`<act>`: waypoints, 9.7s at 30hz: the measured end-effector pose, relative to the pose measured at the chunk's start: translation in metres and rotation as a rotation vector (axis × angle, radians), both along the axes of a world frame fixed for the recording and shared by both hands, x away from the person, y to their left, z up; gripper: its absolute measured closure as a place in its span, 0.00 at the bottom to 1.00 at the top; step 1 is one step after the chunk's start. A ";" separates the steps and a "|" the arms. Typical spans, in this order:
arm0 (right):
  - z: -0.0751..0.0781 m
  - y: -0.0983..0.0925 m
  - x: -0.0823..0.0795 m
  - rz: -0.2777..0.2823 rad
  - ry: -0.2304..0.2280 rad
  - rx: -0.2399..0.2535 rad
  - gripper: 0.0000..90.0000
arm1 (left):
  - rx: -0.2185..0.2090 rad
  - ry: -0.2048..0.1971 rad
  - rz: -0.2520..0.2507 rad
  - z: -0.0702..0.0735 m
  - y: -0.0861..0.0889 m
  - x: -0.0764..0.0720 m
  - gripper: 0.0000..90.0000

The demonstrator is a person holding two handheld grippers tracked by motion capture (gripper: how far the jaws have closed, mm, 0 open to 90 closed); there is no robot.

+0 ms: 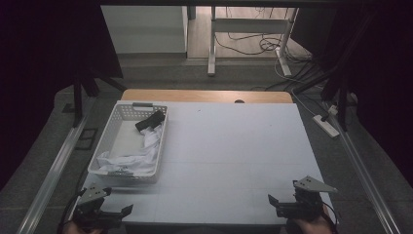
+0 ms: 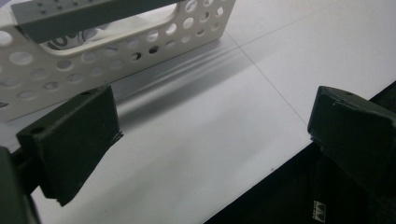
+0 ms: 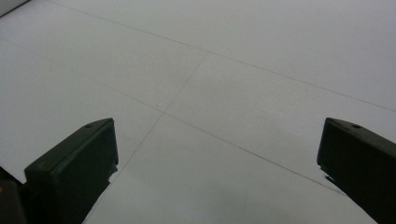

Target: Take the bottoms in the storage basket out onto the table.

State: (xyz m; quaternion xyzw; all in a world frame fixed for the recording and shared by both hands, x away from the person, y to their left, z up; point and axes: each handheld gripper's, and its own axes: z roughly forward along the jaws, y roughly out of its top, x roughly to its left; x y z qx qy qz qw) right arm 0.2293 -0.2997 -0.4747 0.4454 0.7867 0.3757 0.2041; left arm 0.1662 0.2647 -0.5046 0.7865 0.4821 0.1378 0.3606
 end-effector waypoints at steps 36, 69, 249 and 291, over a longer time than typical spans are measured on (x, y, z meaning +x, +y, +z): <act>-0.002 0.002 0.005 0.030 0.027 -0.018 0.00 | -0.058 -0.013 0.008 0.003 0.007 -0.001 0.00; -0.003 0.003 0.006 0.044 0.048 -0.018 0.00 | -0.066 -0.045 -0.110 0.022 0.001 0.017 0.00; -0.005 0.008 0.008 0.091 0.074 -0.060 0.00 | -0.014 -0.058 -0.237 0.080 0.008 0.214 0.85; -0.005 0.008 0.008 0.088 0.073 -0.056 0.00 | -0.067 -0.120 -0.230 0.160 -0.016 0.215 0.85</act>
